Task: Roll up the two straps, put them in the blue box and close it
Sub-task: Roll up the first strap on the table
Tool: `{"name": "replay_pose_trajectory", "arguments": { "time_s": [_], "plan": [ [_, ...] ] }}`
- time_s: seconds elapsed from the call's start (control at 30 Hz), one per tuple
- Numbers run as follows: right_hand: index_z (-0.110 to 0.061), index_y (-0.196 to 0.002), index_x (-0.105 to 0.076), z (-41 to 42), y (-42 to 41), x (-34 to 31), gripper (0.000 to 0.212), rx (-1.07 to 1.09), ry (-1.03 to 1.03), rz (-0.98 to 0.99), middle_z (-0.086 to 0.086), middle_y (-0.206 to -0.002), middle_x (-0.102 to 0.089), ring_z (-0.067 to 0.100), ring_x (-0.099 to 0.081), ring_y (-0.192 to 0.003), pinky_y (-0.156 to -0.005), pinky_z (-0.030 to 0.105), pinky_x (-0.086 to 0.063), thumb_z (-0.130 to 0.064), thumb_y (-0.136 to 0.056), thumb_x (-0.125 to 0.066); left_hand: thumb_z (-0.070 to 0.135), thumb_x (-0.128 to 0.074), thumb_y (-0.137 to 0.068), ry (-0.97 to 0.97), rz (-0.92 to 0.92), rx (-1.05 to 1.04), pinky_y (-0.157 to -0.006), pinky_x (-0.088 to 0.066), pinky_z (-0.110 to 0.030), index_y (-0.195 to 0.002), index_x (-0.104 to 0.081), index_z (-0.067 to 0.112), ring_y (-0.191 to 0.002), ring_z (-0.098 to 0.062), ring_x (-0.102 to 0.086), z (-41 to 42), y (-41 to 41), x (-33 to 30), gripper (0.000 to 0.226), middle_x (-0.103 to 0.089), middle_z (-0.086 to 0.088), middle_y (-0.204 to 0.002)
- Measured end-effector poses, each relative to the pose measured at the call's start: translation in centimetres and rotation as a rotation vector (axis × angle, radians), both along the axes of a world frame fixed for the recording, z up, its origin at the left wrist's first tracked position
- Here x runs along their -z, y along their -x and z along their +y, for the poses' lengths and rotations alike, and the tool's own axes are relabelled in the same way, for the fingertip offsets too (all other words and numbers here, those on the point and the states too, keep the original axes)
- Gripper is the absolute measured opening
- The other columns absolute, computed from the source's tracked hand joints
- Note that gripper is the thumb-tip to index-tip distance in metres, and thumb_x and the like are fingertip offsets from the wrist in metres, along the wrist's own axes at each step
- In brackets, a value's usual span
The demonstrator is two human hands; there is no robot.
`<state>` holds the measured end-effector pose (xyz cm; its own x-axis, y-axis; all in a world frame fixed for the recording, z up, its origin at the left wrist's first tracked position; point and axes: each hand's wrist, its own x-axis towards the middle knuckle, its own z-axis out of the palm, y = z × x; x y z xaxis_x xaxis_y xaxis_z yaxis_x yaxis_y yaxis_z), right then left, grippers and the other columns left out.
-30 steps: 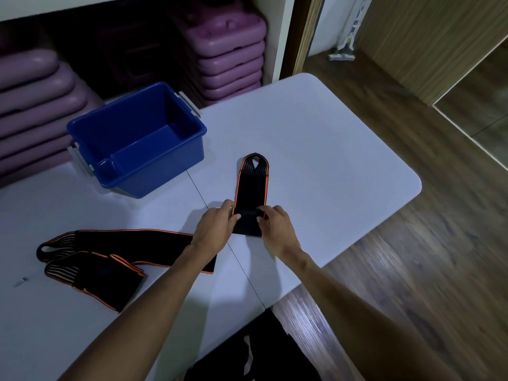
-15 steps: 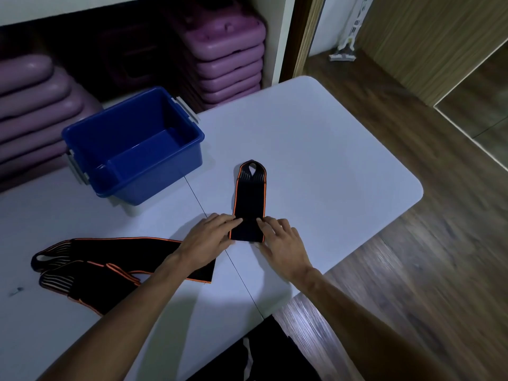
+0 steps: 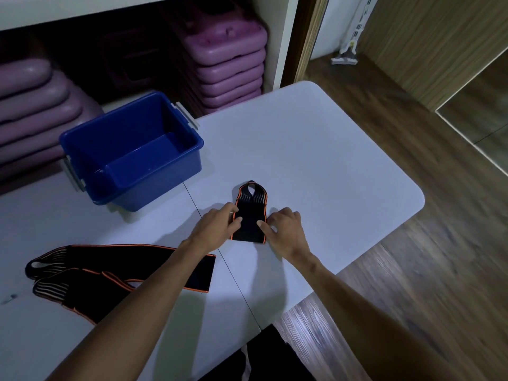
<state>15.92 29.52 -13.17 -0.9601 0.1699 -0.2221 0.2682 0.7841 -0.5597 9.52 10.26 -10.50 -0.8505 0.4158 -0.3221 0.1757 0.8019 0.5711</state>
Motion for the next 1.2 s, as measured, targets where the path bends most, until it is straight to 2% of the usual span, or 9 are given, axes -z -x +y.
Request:
{"name": "replay_pose_trajectory", "arguments": {
  "time_s": [0.1, 0.23, 0.4, 0.5, 0.7, 0.83, 0.97, 1.07, 1.2],
  "plan": [
    [-0.027, -0.111, -0.056, -0.7, -0.4, -1.0, 0.026, 0.073, 0.034, 0.120, -0.002, -0.108, -0.051, 0.020, -0.042, -0.097, -0.079, 0.031, -0.043, -0.043, -0.090, -0.059, 0.038, -0.049, -0.092, 0.019, 0.142, 0.003, -0.060, -0.047, -0.036, -0.113, -0.046, 0.023, -0.072, -0.024, -0.056, 0.5, -0.5, -0.1, 0.026, -0.058, 0.000, -0.071],
    [-0.022, -0.110, -0.063, -2.0, -1.0, -0.9, 0.019, -0.047, -0.192, 0.243, 0.005, -0.109, -0.059, 0.030, -0.051, -0.088, -0.069, 0.044, -0.050, -0.021, -0.091, -0.060, 0.034, -0.054, -0.091, -0.015, 0.328, 0.005, -0.066, -0.050, -0.038, -0.101, -0.055, 0.025, -0.090, -0.016, -0.050, 0.2, -1.1, -0.1, 0.014, -0.055, 0.005, -0.094],
    [-0.015, -0.126, -0.054, -1.3, -2.6, -0.4, 0.062, -0.235, -0.328, 0.244, 0.006, -0.121, -0.057, 0.027, -0.051, -0.095, -0.070, 0.039, -0.049, -0.060, -0.085, -0.056, 0.050, -0.064, -0.081, -0.030, 0.255, 0.233, -0.084, -0.049, -0.033, -0.126, -0.048, 0.023, -0.114, -0.011, -0.045, -2.0, -1.4, 0.6, 0.055, -0.049, 0.009, -0.127],
    [-0.014, -0.129, -0.051, -0.8, -2.4, -0.3, 0.059, -0.296, -0.388, 0.234, 0.007, -0.124, -0.056, 0.028, -0.052, -0.095, -0.069, 0.043, -0.052, -0.042, -0.080, -0.069, 0.036, -0.068, -0.080, 0.033, 0.283, 0.347, -0.088, -0.048, -0.033, -0.136, -0.040, 0.021, -0.119, -0.015, -0.046, -3.0, -1.5, 0.8, 0.065, -0.044, 0.006, -0.135],
    [-0.018, -0.126, -0.053, 1.1, -0.8, -1.2, 0.048, -0.323, -0.175, 0.175, 0.000, -0.120, -0.059, 0.023, -0.047, -0.104, -0.082, 0.041, -0.048, -0.050, -0.092, -0.044, 0.036, -0.049, -0.092, -0.084, 0.126, 0.201, -0.076, -0.045, -0.030, -0.100, -0.055, 0.029, -0.093, -0.008, -0.049, -2.0, -0.3, -0.3, 0.011, -0.054, 0.014, -0.095],
    [-0.021, -0.122, -0.057, 0.9, 1.1, -1.8, 0.045, -0.164, 0.010, 0.017, 0.000, -0.119, -0.053, 0.021, -0.042, -0.109, -0.090, 0.036, -0.044, -0.052, -0.092, -0.044, 0.031, -0.049, -0.094, -0.188, -0.044, -0.010, -0.073, -0.039, -0.028, -0.069, -0.048, 0.027, -0.082, -0.013, -0.049, -0.4, 0.8, -0.1, 0.025, -0.049, 0.004, -0.083],
    [-0.028, -0.119, -0.047, 0.6, 2.4, -2.6, 0.035, 0.075, 0.393, -0.023, -0.007, -0.104, -0.057, 0.012, -0.055, -0.093, -0.075, 0.022, -0.041, -0.038, -0.089, -0.062, 0.028, -0.058, -0.090, -0.268, -0.141, -0.236, -0.071, -0.044, -0.025, -0.095, -0.056, 0.018, -0.084, -0.019, -0.060, 0.8, 1.5, -0.1, 0.012, -0.058, 0.000, -0.095],
    [-0.021, -0.139, -0.039, 0.9, 3.3, -3.8, 0.057, 0.113, 0.501, -0.169, -0.004, -0.110, -0.059, 0.014, -0.058, -0.099, -0.075, 0.014, -0.042, -0.032, -0.090, -0.065, 0.020, -0.059, -0.087, -0.298, -0.319, -0.299, -0.065, -0.046, -0.023, -0.126, -0.048, 0.016, -0.093, -0.020, -0.061, 1.3, 2.2, -1.1, 0.040, -0.059, -0.001, -0.109],
    [-0.016, -0.138, -0.047, 1.5, 4.3, -4.3, 0.057, 0.068, 0.557, -0.229, -0.007, -0.106, -0.060, 0.016, -0.062, -0.098, -0.072, 0.015, -0.050, -0.023, -0.087, -0.070, 0.011, -0.057, -0.082, -0.316, -0.458, -0.245, -0.065, -0.056, -0.032, -0.120, -0.057, 0.017, -0.080, -0.018, -0.066, 0.8, 2.7, -2.3, 0.038, -0.065, -0.005, -0.097]
  ]
}}
